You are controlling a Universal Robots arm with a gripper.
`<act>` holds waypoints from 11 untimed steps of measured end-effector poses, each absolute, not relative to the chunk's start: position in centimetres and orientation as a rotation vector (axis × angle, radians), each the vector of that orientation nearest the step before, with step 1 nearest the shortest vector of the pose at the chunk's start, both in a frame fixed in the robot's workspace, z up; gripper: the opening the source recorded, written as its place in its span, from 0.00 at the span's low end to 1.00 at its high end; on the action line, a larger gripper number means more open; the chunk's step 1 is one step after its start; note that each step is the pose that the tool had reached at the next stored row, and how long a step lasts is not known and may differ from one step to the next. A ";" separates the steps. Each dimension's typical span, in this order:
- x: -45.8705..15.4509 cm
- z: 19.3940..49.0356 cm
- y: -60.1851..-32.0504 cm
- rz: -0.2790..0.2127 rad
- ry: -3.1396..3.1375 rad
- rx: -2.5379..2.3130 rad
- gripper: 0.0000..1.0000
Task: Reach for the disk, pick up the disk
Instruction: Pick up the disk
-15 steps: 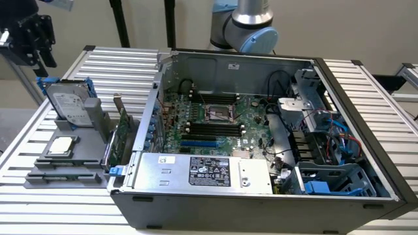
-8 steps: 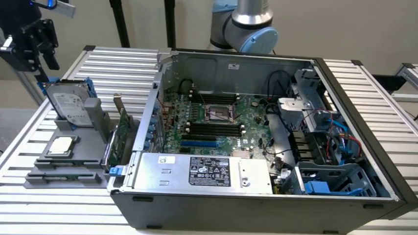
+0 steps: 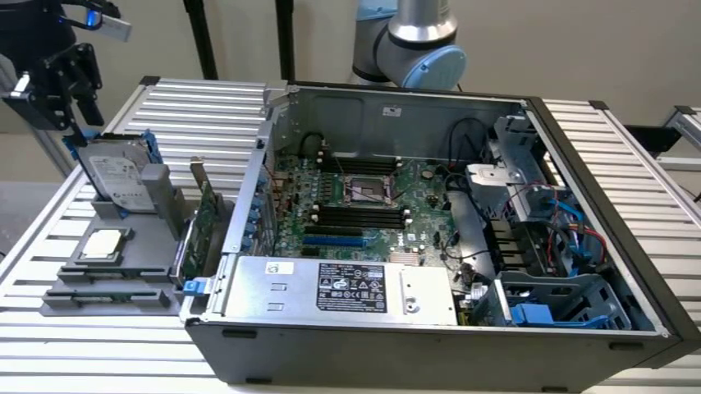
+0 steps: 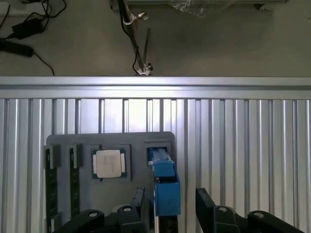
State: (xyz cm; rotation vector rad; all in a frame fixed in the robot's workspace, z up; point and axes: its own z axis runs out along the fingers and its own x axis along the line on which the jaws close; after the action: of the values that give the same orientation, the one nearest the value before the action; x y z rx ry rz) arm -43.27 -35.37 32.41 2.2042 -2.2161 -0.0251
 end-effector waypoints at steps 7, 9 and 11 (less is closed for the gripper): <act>-43.4 31.2 -35.4 -0.025 -2.200 2.220 0.54; -43.4 30.8 -35.4 -0.025 -2.193 2.227 0.54; -43.4 30.5 -35.4 -0.025 -2.187 2.232 0.54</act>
State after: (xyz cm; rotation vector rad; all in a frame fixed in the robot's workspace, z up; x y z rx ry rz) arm -43.42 -35.41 30.53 2.2324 -2.1873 -0.0247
